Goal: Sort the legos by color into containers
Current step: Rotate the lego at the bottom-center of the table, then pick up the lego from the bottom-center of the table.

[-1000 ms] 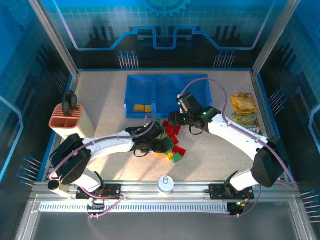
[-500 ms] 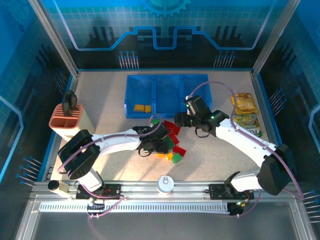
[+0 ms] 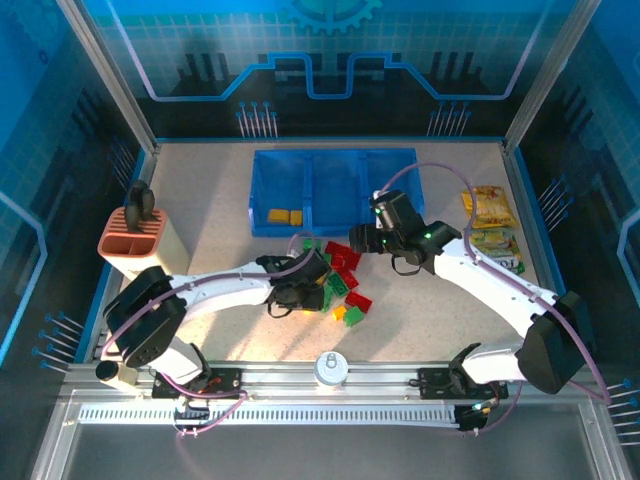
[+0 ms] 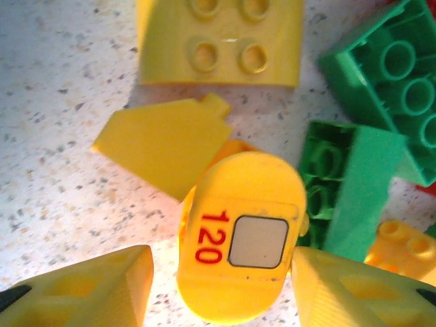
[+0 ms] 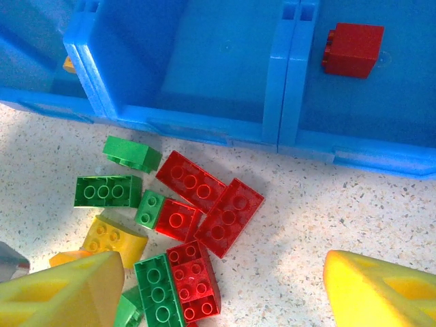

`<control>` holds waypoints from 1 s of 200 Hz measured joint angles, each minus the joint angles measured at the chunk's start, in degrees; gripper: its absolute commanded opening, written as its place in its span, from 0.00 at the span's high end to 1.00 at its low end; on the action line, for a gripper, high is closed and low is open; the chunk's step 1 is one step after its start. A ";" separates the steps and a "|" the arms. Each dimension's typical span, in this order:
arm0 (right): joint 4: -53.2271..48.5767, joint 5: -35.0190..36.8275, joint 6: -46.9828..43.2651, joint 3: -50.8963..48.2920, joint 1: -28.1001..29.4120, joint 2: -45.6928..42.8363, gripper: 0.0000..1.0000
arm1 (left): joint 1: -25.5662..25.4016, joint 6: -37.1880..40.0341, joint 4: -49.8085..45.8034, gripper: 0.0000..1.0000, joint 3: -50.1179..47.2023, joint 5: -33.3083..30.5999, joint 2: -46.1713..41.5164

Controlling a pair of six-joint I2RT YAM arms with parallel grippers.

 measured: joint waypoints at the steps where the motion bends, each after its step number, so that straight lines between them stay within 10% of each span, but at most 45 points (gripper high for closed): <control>1: 0.00 -0.02 0.00 0.00 0.00 0.00 0.22 | 0.00 0.02 -0.04 0.38 -0.04 -0.02 -0.07; 127: -0.13 -0.68 0.87 0.00 0.83 -1.38 0.27 | -0.04 1.49 -0.20 0.39 -2.01 0.09 -2.62; 200: -4.42 -0.17 9.77 0.09 15.10 9.16 0.42 | 4.22 1.36 3.78 0.35 -9.14 0.81 -16.04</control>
